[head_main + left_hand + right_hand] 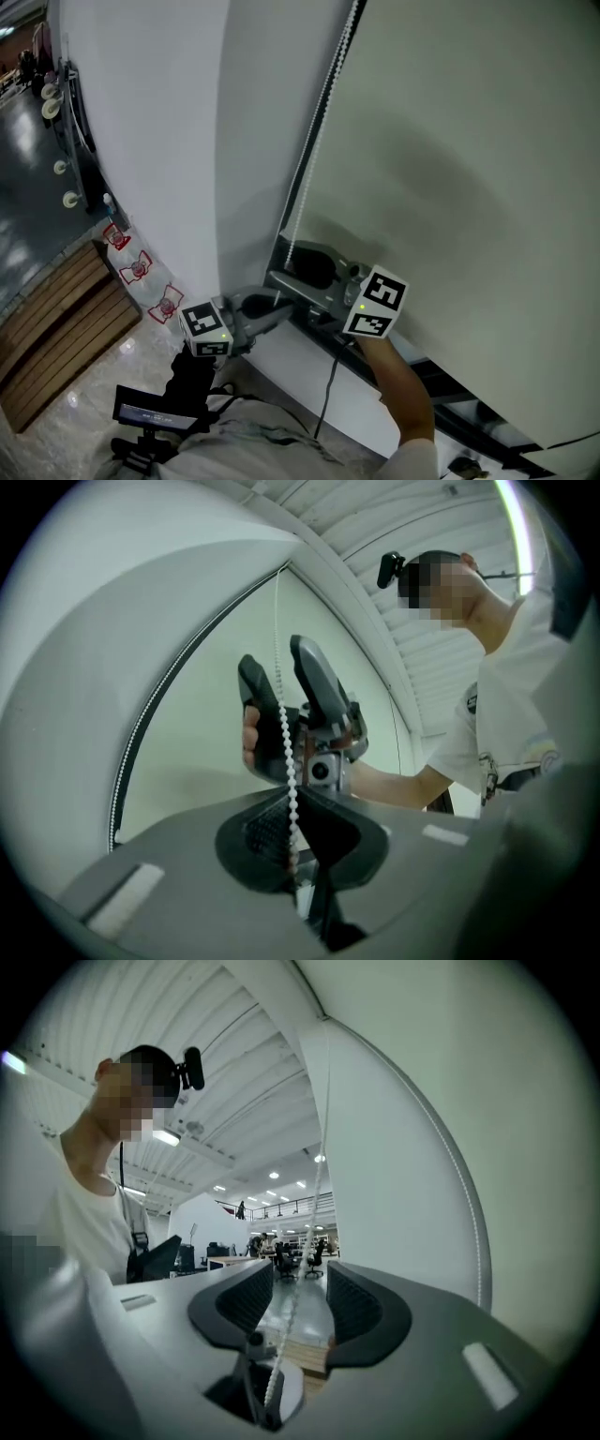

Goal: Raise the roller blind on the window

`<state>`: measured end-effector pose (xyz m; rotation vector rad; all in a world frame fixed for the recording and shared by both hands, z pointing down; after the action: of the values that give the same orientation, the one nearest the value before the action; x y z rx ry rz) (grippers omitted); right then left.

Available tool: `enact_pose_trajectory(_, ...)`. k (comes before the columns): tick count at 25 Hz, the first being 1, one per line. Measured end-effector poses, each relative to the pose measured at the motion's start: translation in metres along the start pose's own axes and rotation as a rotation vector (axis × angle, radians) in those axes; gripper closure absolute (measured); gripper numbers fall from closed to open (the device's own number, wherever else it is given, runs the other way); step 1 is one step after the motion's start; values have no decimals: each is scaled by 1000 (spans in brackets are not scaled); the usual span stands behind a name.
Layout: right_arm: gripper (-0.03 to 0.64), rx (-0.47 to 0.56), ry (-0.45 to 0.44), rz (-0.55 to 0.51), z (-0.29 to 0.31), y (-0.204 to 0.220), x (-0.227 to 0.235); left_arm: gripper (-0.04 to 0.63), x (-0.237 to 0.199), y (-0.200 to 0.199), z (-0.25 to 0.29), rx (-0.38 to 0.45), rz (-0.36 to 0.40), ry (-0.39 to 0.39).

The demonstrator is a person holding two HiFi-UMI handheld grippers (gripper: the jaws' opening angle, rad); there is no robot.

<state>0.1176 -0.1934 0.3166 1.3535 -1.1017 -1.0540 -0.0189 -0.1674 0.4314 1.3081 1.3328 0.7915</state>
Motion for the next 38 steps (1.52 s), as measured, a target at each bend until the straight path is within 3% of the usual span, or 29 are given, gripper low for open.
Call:
enact_pose_trajectory(6, 451, 112, -14, -33, -2, -61, 27, 597, -1, 2, -1, -4, 3, -2)
enact_pose_trajectory(20, 466, 200, -76, -214, 15, -185, 48, 597, -2, 8, -3, -4, 0, -6)
enact_pose_trajectory(26, 482, 222, -77, -259, 22, -258, 61, 597, -3, -23, 7, 0, -9, -6)
enact_pose_trajectory(38, 499, 246, -69, -298, 25, -265, 54, 597, -3, 5, -1, -11, 13, 11)
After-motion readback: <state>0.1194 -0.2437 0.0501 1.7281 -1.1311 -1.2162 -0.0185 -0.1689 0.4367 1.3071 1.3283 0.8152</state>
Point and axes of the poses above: the fingertips, and each gripper's own axes: z forward along the fingers, x to its right, y out of its underside, the point moved 10 cm from there along -z, backward along the fingers, and after that the axes turned 5 degrees about -z, right-handed, at the moved point
